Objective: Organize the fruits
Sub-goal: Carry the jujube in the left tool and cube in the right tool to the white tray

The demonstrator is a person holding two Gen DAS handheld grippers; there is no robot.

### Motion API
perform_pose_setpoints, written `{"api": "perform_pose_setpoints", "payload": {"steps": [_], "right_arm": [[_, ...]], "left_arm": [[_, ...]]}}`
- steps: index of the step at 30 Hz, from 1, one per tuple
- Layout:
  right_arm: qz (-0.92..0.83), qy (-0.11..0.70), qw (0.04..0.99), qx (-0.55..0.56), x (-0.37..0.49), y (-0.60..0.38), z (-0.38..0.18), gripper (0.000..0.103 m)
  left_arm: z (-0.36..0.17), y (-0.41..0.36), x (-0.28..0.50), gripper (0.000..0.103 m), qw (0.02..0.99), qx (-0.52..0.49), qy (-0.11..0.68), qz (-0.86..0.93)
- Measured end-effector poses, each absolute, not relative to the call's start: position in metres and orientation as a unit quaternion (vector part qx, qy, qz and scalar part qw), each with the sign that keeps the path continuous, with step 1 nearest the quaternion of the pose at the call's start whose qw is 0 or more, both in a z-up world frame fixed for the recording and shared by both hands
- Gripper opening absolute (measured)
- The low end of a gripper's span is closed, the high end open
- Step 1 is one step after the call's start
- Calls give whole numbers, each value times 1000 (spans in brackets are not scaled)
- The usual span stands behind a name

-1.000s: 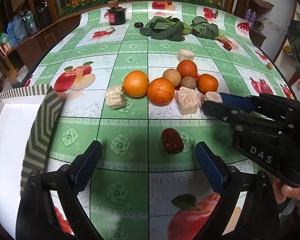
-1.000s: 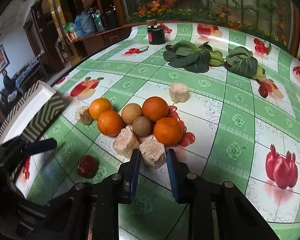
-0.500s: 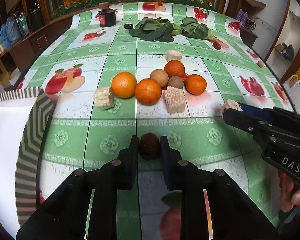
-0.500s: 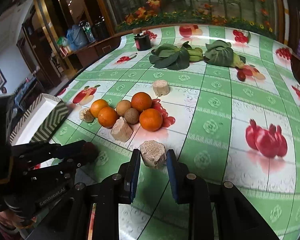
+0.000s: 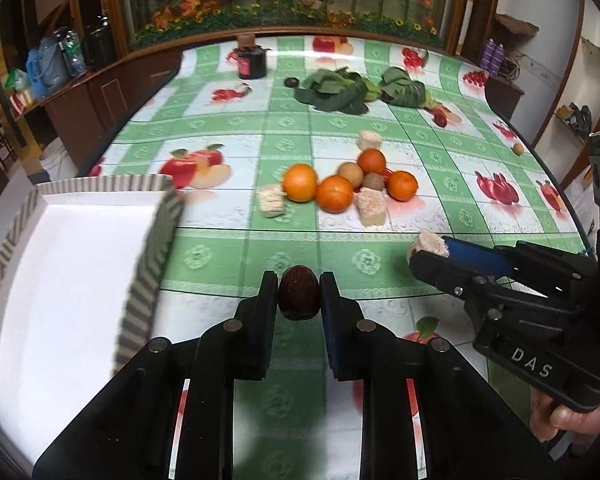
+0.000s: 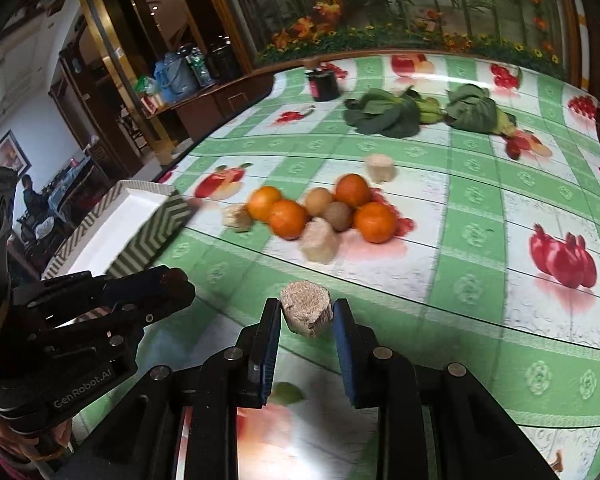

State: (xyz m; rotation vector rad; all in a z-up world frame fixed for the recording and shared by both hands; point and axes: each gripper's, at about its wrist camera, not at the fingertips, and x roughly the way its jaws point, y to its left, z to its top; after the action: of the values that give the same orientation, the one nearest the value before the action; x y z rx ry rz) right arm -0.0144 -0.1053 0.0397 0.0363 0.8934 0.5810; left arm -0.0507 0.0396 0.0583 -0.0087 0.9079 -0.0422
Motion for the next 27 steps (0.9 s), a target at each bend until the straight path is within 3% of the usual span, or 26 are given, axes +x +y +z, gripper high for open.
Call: {"api": "perform_pose_setpoints", "payload": {"steps": [17,27], "right_arm": [[336,396,855,-21,-30,-28,70,26],[373,381,844,-44,-18,29,80,26]], "left_arm": [[98,122,-77,20,906,-26,421,20],[95,187,-54,21,899,-51,431,52]]}}
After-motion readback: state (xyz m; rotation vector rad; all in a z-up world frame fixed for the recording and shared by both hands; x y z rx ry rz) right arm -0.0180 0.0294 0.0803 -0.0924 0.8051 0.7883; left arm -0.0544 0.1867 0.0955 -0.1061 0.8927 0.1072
